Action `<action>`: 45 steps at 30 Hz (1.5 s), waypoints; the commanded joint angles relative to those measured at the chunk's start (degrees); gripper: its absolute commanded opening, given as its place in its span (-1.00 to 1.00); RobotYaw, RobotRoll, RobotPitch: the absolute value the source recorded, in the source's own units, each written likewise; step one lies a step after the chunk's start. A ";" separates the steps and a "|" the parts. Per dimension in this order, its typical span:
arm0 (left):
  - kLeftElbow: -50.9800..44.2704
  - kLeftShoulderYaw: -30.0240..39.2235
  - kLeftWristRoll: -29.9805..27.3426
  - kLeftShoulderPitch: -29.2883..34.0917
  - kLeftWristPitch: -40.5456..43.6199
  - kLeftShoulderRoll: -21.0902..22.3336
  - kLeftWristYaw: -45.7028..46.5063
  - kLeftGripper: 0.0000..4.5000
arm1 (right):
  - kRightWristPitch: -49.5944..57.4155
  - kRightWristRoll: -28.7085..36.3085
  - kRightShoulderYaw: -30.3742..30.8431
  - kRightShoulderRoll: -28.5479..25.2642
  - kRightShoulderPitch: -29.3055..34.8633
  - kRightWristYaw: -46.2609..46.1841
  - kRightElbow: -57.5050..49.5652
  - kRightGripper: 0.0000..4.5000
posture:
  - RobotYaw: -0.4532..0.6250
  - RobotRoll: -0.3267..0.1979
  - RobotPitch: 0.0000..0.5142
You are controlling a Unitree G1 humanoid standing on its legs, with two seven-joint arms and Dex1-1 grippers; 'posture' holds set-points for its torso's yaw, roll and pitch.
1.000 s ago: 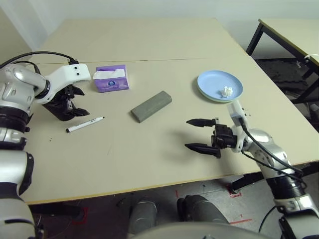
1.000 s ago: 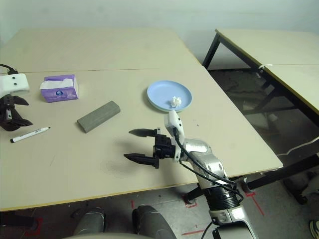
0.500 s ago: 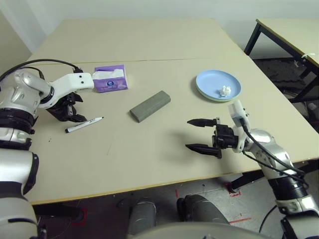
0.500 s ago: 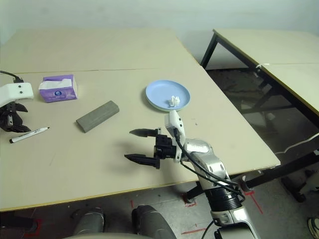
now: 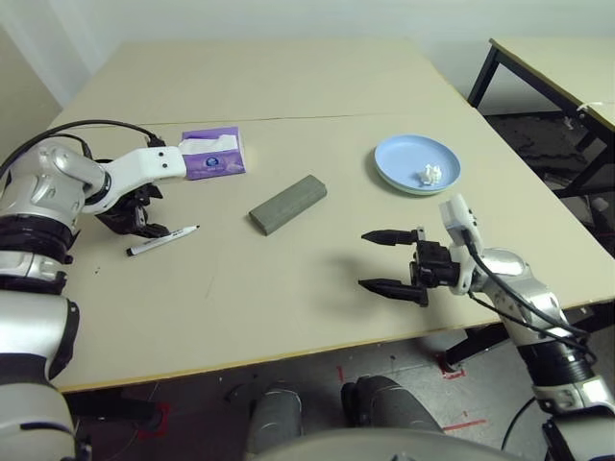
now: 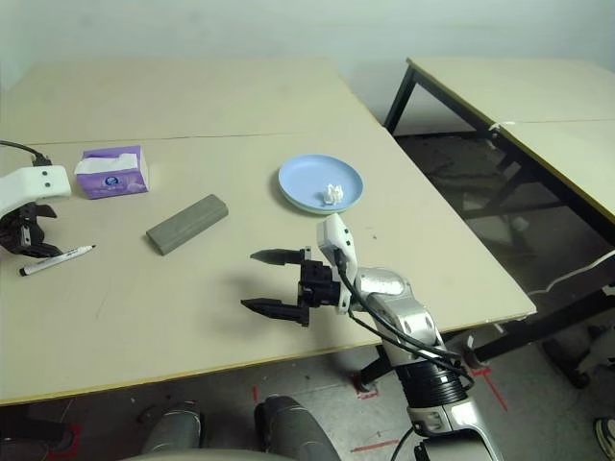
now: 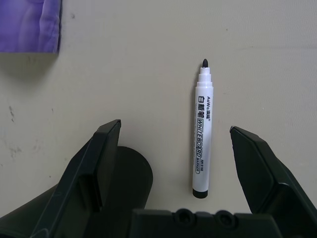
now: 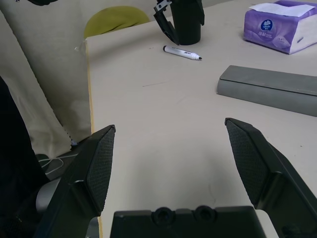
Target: Organize and tidy the items on the table.
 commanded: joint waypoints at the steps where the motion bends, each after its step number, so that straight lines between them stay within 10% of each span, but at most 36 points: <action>1: 0.10 -0.08 0.33 1.08 0.03 -0.36 -0.28 0.99 | -0.57 -0.67 1.05 -0.18 0.58 0.31 -0.45 1.00 | -0.23 0.25 -0.72; 45: 3.95 1.78 0.23 -0.84 -4.43 -1.69 7.14 0.99 | -2.15 -1.51 1.97 -3.02 4.19 2.05 -0.55 1.00 | -0.22 0.25 -0.77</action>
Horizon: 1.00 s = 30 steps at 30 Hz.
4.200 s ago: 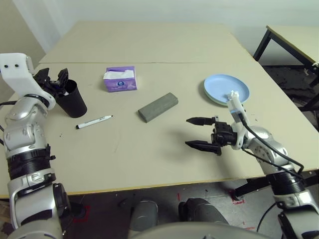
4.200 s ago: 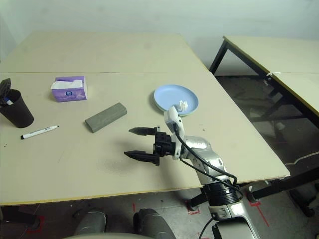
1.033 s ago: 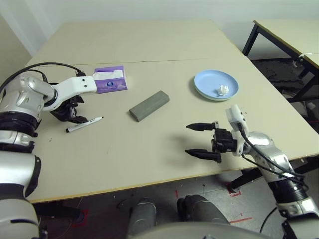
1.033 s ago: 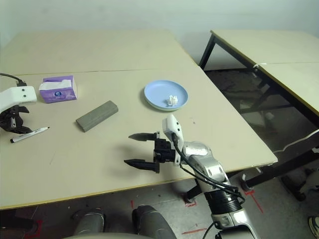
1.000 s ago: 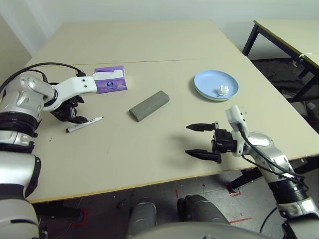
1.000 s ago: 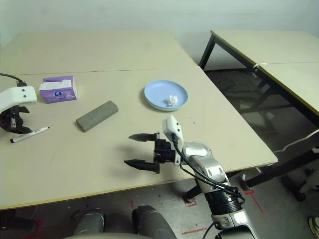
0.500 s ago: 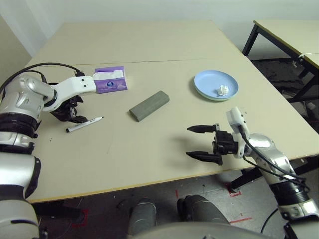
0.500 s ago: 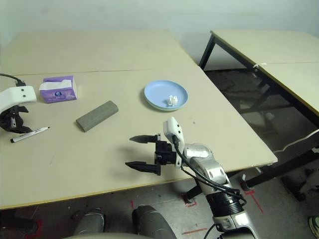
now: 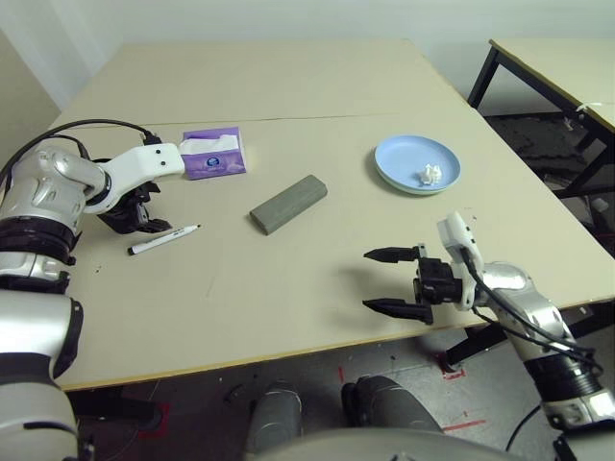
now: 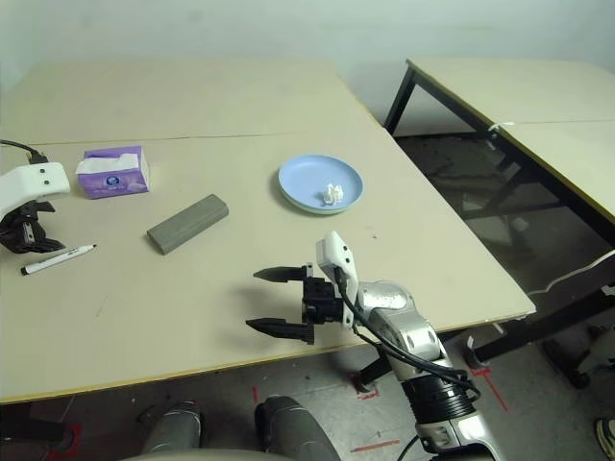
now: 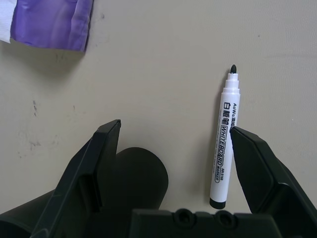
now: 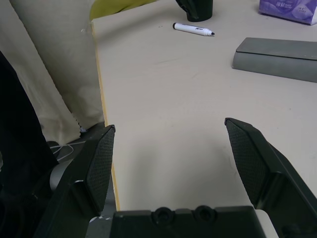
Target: Organize and tidy the items on the table.
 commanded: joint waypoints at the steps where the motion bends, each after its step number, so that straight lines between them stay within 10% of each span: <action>1: 1.05 0.30 0.26 -0.72 -0.49 -0.55 0.52 0.99 | -0.74 -0.76 0.51 -0.71 0.31 0.65 -0.40 1.00 | -0.22 0.25 -0.77; 30: -6.09 2.09 -5.10 0.26 -1.18 -2.75 -5.48 0.99 | -1.96 -2.13 1.37 0.12 -0.65 1.68 1.00 1.00 | -0.23 0.25 -0.76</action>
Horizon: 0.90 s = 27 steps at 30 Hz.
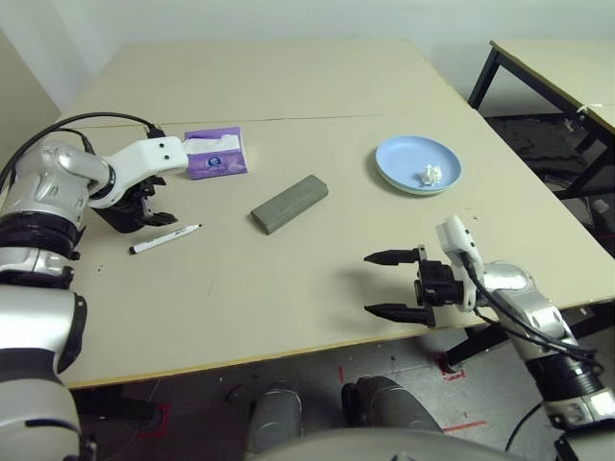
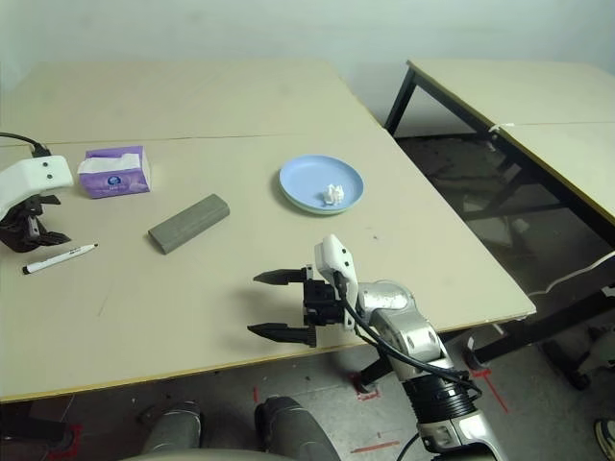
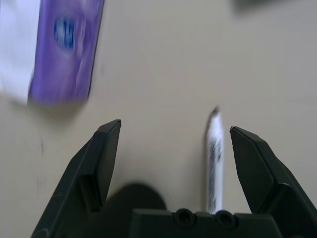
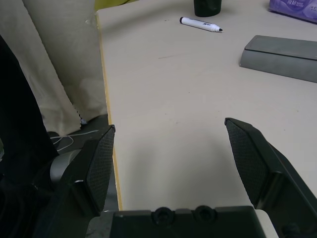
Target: Organize and tidy the items on the table.
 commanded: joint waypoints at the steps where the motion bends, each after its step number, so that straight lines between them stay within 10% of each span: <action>1: -1.96 0.57 -1.29 1.46 -0.44 -0.45 -1.86 0.99 | -0.33 -0.59 0.91 0.11 -0.31 0.08 0.41 1.00 | -0.23 0.25 -0.76; 27: 5.08 -6.82 8.53 -1.24 -7.44 -0.58 -5.33 0.99 | -1.55 -1.16 1.21 -0.81 1.33 0.14 -0.75 1.00 | -0.28 0.25 -0.79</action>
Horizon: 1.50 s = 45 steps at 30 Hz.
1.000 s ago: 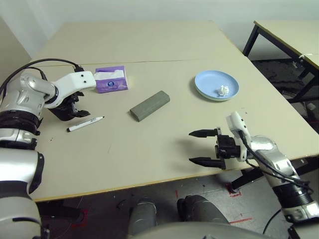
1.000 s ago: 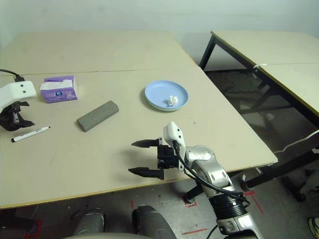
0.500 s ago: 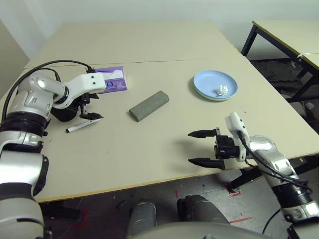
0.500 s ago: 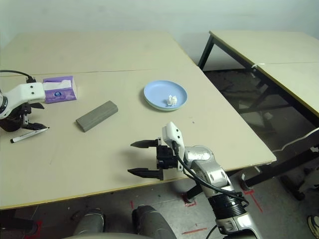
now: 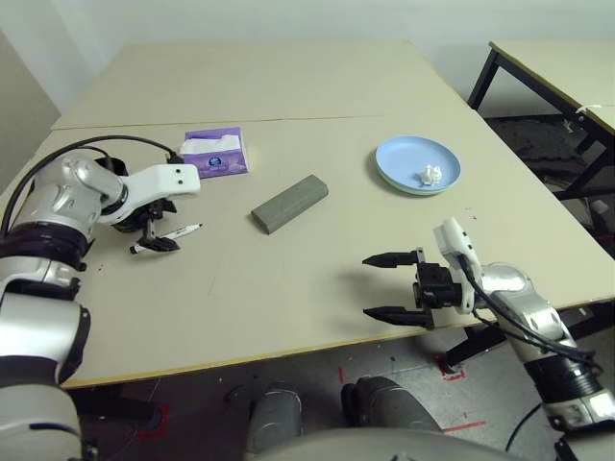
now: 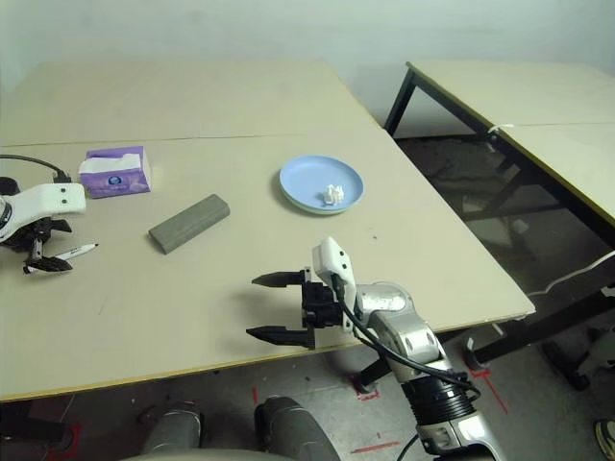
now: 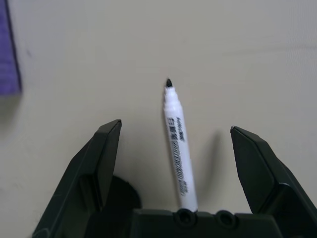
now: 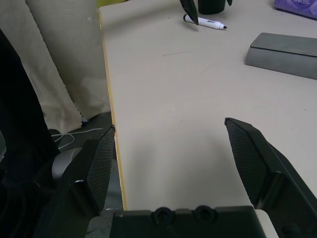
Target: Organize and tidy the items on the table.
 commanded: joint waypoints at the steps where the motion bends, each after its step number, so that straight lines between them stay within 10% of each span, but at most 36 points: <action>1: 1.81 -1.55 1.59 -1.51 -3.01 -0.51 -0.85 0.99 | -0.73 -0.70 0.43 -0.75 0.86 0.06 -0.62 1.00 | -0.28 0.25 -0.79; 42: 20.31 -7.28 11.76 -6.38 -9.19 -4.54 5.56 0.99 | -1.24 -1.46 0.47 -1.61 1.01 -1.11 -1.93 1.00 | -0.36 0.25 -0.79; 45: 20.48 -7.02 11.46 -6.41 -8.95 -4.71 5.29 0.71 | -1.32 -1.47 0.49 -1.65 1.00 -1.15 -1.93 1.00 | -0.36 0.25 -0.79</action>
